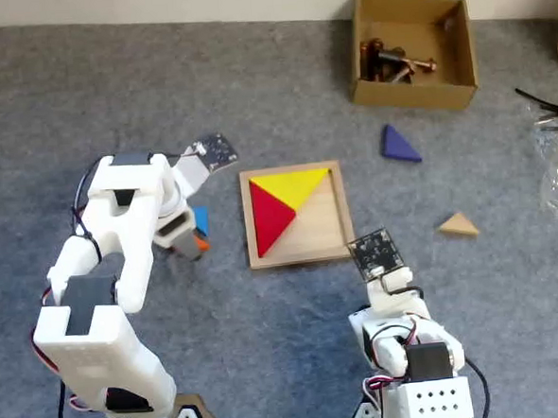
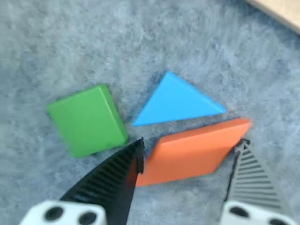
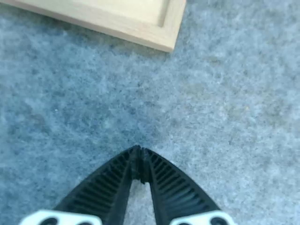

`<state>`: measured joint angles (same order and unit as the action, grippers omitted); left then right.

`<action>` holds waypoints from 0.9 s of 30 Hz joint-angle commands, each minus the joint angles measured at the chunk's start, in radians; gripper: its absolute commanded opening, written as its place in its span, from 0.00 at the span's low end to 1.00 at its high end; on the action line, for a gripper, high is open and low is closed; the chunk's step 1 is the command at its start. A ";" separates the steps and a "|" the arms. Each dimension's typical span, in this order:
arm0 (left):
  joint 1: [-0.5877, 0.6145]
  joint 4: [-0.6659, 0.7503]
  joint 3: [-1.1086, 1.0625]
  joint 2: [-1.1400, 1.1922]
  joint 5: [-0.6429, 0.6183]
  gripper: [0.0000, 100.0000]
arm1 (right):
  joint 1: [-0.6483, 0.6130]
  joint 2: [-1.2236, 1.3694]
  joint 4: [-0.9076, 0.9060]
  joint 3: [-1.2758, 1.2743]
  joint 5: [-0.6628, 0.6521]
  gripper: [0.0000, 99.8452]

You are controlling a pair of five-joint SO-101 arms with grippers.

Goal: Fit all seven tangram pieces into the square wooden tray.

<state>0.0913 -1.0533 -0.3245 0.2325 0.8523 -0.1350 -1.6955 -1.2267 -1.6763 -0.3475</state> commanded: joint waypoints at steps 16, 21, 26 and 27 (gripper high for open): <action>0.024 -0.089 0.005 -0.015 -0.149 0.29 | -0.012 -0.015 0.033 -0.119 0.003 0.01; 0.024 -0.097 0.004 -0.015 -0.150 0.29 | -0.012 -0.015 0.033 -0.119 0.003 0.01; 0.021 -0.094 0.004 -0.015 -0.150 0.24 | -0.012 -0.015 0.033 -0.119 0.003 0.01; 0.019 -0.094 0.004 -0.015 -0.150 0.22 | -0.012 -0.015 0.033 -0.119 0.003 0.01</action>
<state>0.0990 -1.1393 -0.3245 0.2325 0.7112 -0.1350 -1.6955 -1.2236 -1.6763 -0.3475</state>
